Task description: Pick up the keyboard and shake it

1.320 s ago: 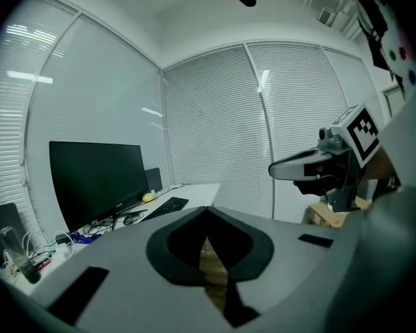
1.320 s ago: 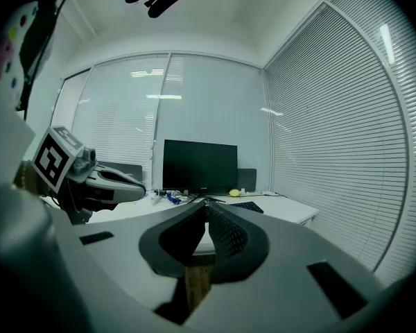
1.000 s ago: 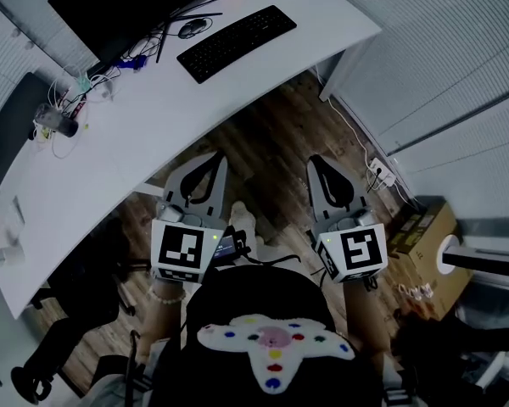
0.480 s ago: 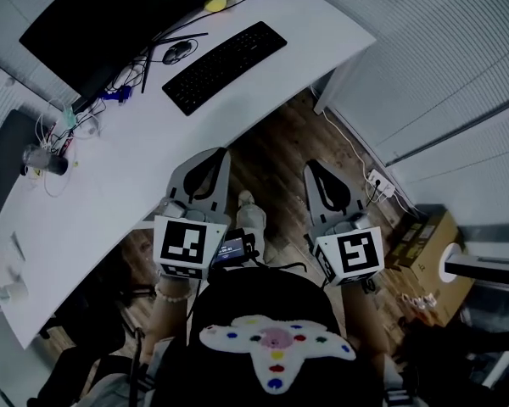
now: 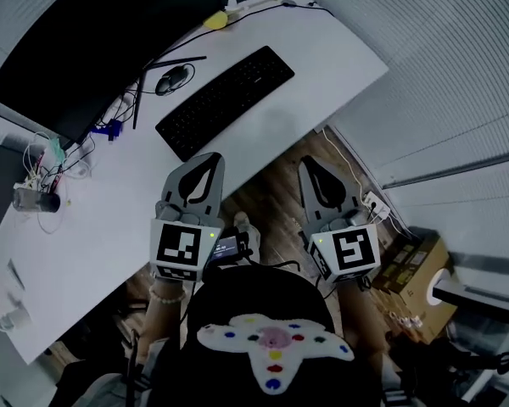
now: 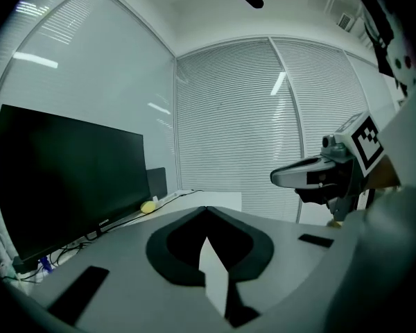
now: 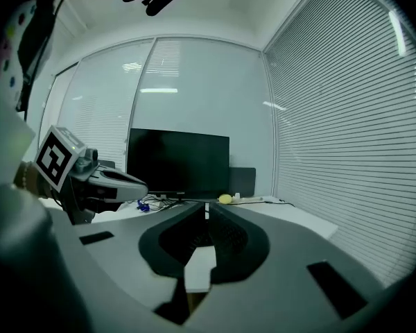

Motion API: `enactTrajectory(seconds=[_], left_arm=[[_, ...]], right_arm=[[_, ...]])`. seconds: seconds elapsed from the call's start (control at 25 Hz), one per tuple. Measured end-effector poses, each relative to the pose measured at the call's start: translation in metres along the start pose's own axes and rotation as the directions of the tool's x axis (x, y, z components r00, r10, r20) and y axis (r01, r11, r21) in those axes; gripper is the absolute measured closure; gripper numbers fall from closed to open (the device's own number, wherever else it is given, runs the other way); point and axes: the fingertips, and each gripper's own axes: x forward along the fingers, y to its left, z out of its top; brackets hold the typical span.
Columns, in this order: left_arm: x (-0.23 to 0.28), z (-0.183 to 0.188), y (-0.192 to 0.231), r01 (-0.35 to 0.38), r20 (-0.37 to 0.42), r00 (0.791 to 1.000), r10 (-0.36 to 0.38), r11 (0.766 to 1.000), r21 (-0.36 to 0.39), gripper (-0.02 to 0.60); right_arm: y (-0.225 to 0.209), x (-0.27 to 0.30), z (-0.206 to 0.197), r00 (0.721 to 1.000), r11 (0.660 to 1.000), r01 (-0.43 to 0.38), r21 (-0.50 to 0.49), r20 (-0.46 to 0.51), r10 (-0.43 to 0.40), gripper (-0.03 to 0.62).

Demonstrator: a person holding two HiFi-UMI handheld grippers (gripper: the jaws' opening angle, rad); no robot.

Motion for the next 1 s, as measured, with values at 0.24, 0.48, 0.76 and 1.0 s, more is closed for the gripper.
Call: enactTrajectory(seconds=[0.24, 0.48, 0.76, 1.0], left_arm=[[0.037, 0.003, 0.044, -0.017, -0.007, 1.000, 0.016, 0.999, -0.029, 0.565], [0.044, -0.013, 0.080, -0.056, -0.036, 0.998, 0.053, 0.993, -0.108, 0.565], [0.034, -0.044, 0.110, -0.115, -0.072, 0.992, 0.101, 0.967, -0.227, 0.565], [0.023, -0.071, 0.134, -0.145, -0.103, 0.988, 0.115, 0.924, -0.353, 0.566]], right_arm=[[-0.010, 0.067, 0.016, 0.999, 0.998, -0.049, -0.024, -0.007, 0.049, 0.553], [-0.002, 0.110, 0.016, 0.995, 0.996, -0.088, -0.018, -0.045, 0.087, 0.553], [0.013, 0.139, 0.007, 0.981, 0.983, -0.174, -0.053, -0.100, 0.168, 0.553], [0.030, 0.159, 0.001, 0.960, 0.963, -0.261, -0.072, -0.125, 0.251, 0.553]])
